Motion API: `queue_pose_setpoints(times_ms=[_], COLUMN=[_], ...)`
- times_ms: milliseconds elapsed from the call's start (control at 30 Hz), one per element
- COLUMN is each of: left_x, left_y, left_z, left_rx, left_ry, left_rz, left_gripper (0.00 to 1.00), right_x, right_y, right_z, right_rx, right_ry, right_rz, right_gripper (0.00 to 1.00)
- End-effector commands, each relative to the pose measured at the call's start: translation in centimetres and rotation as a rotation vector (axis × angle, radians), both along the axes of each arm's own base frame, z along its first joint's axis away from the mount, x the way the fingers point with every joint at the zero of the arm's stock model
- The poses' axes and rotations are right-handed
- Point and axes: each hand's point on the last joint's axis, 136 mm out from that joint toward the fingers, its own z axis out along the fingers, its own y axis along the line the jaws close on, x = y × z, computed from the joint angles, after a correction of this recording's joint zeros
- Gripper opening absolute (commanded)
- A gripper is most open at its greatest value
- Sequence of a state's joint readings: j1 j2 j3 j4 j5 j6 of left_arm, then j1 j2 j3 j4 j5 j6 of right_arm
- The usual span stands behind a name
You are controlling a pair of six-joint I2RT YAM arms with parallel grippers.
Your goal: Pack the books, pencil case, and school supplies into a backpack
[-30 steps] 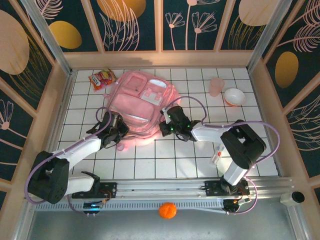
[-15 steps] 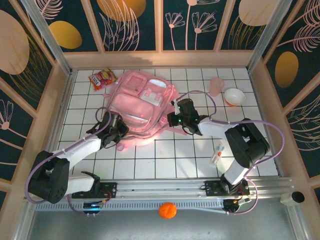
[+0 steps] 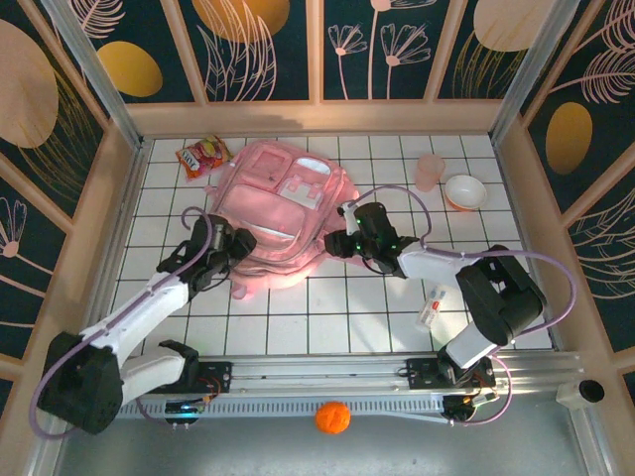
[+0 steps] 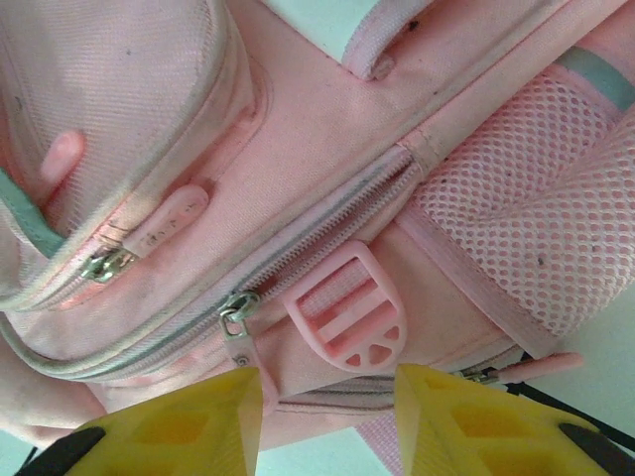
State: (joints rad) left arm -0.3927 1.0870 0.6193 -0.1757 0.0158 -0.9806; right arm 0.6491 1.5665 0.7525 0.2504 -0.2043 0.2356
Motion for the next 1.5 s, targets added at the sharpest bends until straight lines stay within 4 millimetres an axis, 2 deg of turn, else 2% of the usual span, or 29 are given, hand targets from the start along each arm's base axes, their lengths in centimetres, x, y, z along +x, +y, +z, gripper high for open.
queue_pose_setpoints(times_ms=[0, 167, 267, 333, 400, 433, 533, 600, 700, 800, 900, 1100, 1267, 1333, 1367, 1400, 1467], left_x=[1.3, 2.4, 2.3, 1.5, 0.1, -0.7, -3.0, -2.9, -1.8, -0.2, 0.9, 2.0, 2.3, 2.5, 2.7, 3.0, 3.1], left_y=[0.1, -1.7, -3.0, -4.4, -5.8, -6.4, -7.6, -7.7, -7.6, -7.6, -7.9, -7.8, -7.8, -7.8, -7.9, -8.0, -8.6], left_z=[5.3, 11.1, 13.1, 13.1, 11.9, 10.7, 6.4, 4.4, 2.2, 1.6, 1.1, -1.2, -3.0, -3.4, -3.4, -3.4, -3.0], left_rx=[0.137, 0.356, 0.566, 0.693, 0.781, 0.809, 0.874, 0.946, 1.084, 1.173, 1.2, 1.233, 1.228, 1.231, 1.231, 1.229, 1.195], left_ry=[-0.206, -0.517, -0.69, -0.798, -0.878, -0.901, -0.938, -0.922, -0.896, -0.897, -0.897, -0.822, -0.769, -0.763, -0.763, -0.765, -0.776], left_rz=[-0.112, -0.375, -0.585, -0.775, -0.983, -1.086, -1.389, -1.462, -1.509, -1.471, -1.457, -1.482, -1.513, -1.513, -1.507, -1.495, -1.493], left_gripper=[0.54, 0.55, 0.52, 0.55, 0.64, 0.67, 0.69, 0.69, 0.71, 0.76, 0.77, 0.78, 0.85, 0.81, 0.76, 0.68, 0.43], right_x=[-0.1, -0.6, -1.0, -1.3, -1.5, -1.6, -1.8, -1.9, -2.0, -2.1, -2.1, -2.2, -2.1, -2.1, -2.1, -2.1, -2.0], right_y=[0.5, 0.2, -0.2, -0.5, -0.7, -0.7, -0.6, -0.6, -0.7, -0.8, -0.8, -0.8, -0.7, -0.7, -0.6, -0.6, -0.7], right_z=[3.2, 5.6, 6.8, 7.5, 7.8, 8.0, 8.0, 7.9, 7.7, 7.4, 7.3, 7.0, 6.8, 6.7, 6.7, 6.7, 6.3], right_rx=[0.1, 0.165, 0.197, 0.218, 0.232, 0.238, 0.246, 0.249, 0.249, 0.244, 0.245, 0.247, 0.245, 0.248, 0.249, 0.249, 0.246], right_ry=[-0.055, -0.098, -0.13, -0.146, -0.151, -0.154, -0.152, -0.146, -0.143, -0.139, -0.137, -0.129, -0.124, -0.123, -0.122, -0.121, -0.121], right_rz=[0.001, -0.002, -0.011, -0.017, -0.018, -0.016, -0.008, -0.008, -0.01, -0.011, -0.012, -0.01, -0.013, -0.012, -0.011, -0.011, -0.016], right_gripper=[0.4, 0.4, 0.4, 0.4, 0.4, 0.4, 0.4, 0.4, 0.4, 0.4, 0.4, 0.4, 0.4, 0.4, 0.4, 0.4, 0.4])
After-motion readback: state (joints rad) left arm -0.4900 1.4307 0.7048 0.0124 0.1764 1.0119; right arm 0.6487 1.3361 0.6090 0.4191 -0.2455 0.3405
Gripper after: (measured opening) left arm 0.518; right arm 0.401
